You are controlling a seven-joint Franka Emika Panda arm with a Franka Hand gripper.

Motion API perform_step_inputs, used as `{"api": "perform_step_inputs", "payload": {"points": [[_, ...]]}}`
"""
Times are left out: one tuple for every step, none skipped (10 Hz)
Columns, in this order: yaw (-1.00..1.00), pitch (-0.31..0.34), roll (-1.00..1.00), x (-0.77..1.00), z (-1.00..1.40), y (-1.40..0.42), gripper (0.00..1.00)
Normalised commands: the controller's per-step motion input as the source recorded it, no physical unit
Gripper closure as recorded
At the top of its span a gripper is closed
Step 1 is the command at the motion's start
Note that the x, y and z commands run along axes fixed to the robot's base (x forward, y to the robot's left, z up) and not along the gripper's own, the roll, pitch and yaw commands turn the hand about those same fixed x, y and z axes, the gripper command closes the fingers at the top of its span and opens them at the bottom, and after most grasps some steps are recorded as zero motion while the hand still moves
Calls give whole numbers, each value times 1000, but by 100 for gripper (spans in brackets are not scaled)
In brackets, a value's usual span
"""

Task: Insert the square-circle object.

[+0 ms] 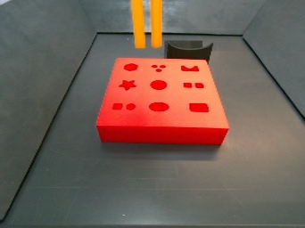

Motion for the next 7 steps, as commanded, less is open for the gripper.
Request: {"api": "perform_step_inputs", "payload": {"points": [[0, 47, 53, 14, 0, 0, 100], [0, -14, -27, 0, -174, -60, 100], [-9, 120, 0, -206, -503, 0, 100], [0, 219, 69, -169, -583, -146, 100], [0, 230, 61, -149, -617, -166, 100], [0, 251, 21, 0, -566, -103, 100], [0, 159, 63, 0, -491, -97, 100]]}}
